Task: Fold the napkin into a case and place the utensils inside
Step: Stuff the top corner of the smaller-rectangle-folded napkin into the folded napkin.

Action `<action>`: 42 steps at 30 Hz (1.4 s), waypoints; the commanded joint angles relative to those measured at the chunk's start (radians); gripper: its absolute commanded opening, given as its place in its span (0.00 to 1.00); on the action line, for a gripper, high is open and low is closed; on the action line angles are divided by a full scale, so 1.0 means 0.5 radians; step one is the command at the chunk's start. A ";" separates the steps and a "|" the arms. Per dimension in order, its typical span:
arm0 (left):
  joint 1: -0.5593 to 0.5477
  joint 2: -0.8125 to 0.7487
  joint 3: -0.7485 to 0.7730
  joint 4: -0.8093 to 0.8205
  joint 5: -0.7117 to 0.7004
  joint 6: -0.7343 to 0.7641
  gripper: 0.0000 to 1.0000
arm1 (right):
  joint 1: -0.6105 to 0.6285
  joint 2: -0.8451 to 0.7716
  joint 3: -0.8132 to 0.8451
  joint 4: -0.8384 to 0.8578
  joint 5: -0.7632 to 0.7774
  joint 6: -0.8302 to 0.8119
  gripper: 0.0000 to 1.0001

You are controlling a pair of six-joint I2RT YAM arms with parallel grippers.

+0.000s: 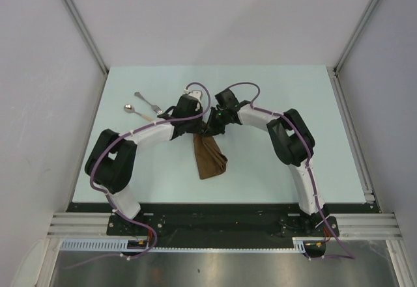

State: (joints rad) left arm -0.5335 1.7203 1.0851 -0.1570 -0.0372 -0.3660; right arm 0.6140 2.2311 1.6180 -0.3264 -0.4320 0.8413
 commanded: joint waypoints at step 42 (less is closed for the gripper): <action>0.159 0.014 -0.142 0.050 -0.051 -0.286 0.00 | 0.045 0.054 -0.726 2.379 -0.136 1.118 0.00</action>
State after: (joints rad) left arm -0.4728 1.7214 1.0443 -0.1314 -0.0784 -0.4614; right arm 0.6292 2.2333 1.2484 0.5396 -0.5022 1.2697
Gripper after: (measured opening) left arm 0.003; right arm 0.043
